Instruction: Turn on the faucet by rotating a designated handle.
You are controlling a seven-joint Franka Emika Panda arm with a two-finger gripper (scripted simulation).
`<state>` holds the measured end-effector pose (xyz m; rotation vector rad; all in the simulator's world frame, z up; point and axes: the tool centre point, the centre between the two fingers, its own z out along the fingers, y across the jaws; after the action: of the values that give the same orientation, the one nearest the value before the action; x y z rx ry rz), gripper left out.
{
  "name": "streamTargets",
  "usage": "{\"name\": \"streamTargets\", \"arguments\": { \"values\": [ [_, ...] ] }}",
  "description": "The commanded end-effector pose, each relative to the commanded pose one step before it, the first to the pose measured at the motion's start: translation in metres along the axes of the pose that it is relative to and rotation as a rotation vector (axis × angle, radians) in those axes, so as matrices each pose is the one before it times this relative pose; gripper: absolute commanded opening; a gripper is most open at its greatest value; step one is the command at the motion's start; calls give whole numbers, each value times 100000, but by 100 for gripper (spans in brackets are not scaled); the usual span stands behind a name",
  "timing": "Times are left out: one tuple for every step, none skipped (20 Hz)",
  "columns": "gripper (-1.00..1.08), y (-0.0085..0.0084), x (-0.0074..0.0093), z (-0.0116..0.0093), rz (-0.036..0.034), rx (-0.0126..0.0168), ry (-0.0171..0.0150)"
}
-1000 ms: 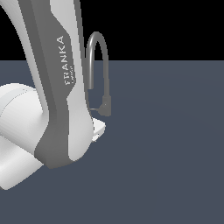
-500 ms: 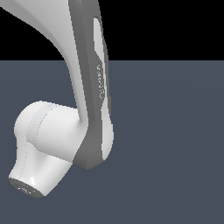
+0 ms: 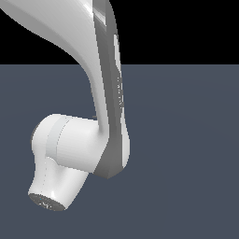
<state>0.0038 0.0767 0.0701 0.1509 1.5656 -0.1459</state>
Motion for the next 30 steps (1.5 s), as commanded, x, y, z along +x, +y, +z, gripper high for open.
{"name": "streamTargets", "arguments": {
  "values": [
    [-100,-22,75,106,-539,-544,-114],
    [-100,6,-3,9,0,0,0],
    [-100,13,-20,-4,88,81,11],
    [-100,16,-35,-15,184,166,27],
    [-100,16,-36,-20,198,178,30],
    [-100,10,-22,-14,125,112,19],
    [-100,28,-4,-13,0,0,0],
    [-100,0,0,0,0,0,0],
    [-100,0,0,0,0,0,0],
    [-100,0,0,0,0,0,0],
    [-100,-18,3,10,0,0,0],
    [-100,136,-392,-2,0,0,0],
    [-100,136,-392,-2,0,0,0],
    [-100,136,-392,-2,0,0,0],
    [-100,136,-392,-2,0,0,0],
    [-100,136,-391,-2,0,0,0],
    [-100,137,-391,-1,0,0,0],
    [-100,137,-391,-1,0,0,0],
    [-100,137,-391,-1,0,0,0],
    [-100,138,-391,0,0,0,0],
    [-100,139,-391,1,0,0,0],
    [-100,0,0,0,0,0,0],
    [-100,-519,931,-3,-290,566,1045],
    [-100,-106,-372,0,19,-30,-60],
    [-100,-100,-386,-5,26,-42,-84],
    [-100,-100,-386,-4,26,-42,-84],
    [-100,-105,-371,1,19,-30,-59],
    [-100,-99,-385,-4,26,-42,-84],
    [-100,-105,-370,1,19,-30,-59],
    [-100,-99,-384,-4,27,-42,-84]
  ]
}}
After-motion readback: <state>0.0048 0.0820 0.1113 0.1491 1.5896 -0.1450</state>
